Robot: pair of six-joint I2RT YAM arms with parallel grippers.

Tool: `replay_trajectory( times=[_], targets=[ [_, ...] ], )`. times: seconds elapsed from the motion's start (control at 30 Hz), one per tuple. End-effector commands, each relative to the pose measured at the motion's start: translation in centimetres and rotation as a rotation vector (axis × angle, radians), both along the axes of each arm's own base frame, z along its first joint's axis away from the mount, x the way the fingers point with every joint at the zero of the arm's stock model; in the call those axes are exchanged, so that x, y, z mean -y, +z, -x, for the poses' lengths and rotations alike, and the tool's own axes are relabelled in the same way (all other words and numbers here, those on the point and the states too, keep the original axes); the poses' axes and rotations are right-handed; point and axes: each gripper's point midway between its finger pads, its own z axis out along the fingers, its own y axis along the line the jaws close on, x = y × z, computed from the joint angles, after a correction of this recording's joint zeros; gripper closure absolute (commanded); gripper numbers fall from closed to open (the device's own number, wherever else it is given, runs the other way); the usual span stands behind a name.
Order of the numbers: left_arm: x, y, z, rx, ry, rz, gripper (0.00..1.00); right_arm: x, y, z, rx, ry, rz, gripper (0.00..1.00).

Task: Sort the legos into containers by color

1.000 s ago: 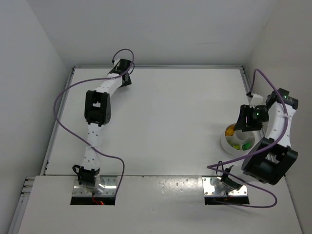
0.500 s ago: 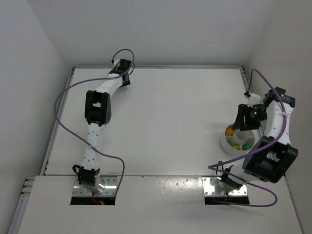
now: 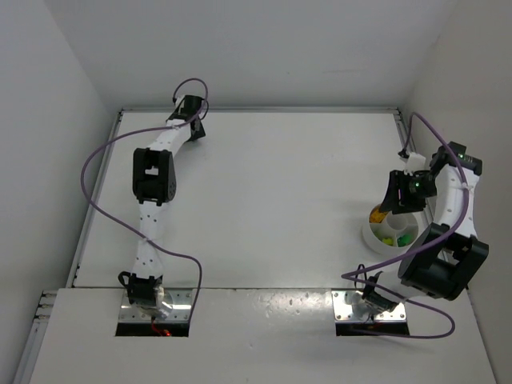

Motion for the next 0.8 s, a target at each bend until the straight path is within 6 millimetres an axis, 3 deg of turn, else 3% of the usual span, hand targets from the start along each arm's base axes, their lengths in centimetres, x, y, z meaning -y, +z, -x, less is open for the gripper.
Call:
replay_trajectory(
  times=[0.0, 0.33, 0.4, 0.47, 0.57, 0.6, 0.77],
  targets=[
    [-1.2, -0.7, -0.5, -0.007, -0.001, 0.009, 0.42, -0.2, 0.0, -0.4, 0.008, -0.009, -0.009, 0.52],
    [-0.5, -1.4, 0.0, -0.034, -0.074, 0.048, 0.71, -0.3, 0.1, -0.4, 0.008, -0.009, 0.001, 0.52],
    [0.4, -2.1, 0.7, -0.06, -0.106, 0.087, 0.82, -0.3, 0.4, -0.3, 0.018, -0.009, 0.006, 0.52],
    [0.7, -1.6, 1.4, -0.069, -0.122, 0.105, 0.94, -0.6, 0.8, -0.3, 0.026, 0.0, 0.01, 0.53],
    [1.4, -1.8, 2.9, -0.105, -0.167, 0.127, 1.0, -0.5, 1.3, -0.3, 0.043, 0.017, 0.022, 0.53],
    [1.8, -0.1, 3.0, -0.079, -0.187, 0.148, 1.0, -0.8, 1.4, -0.1, 0.042, 0.026, 0.01, 0.53],
    [5.0, 4.0, 5.9, -0.01, -0.379, 0.189, 1.0, -1.7, 3.4, -0.9, 0.099, 0.064, -0.027, 0.53]
  ],
)
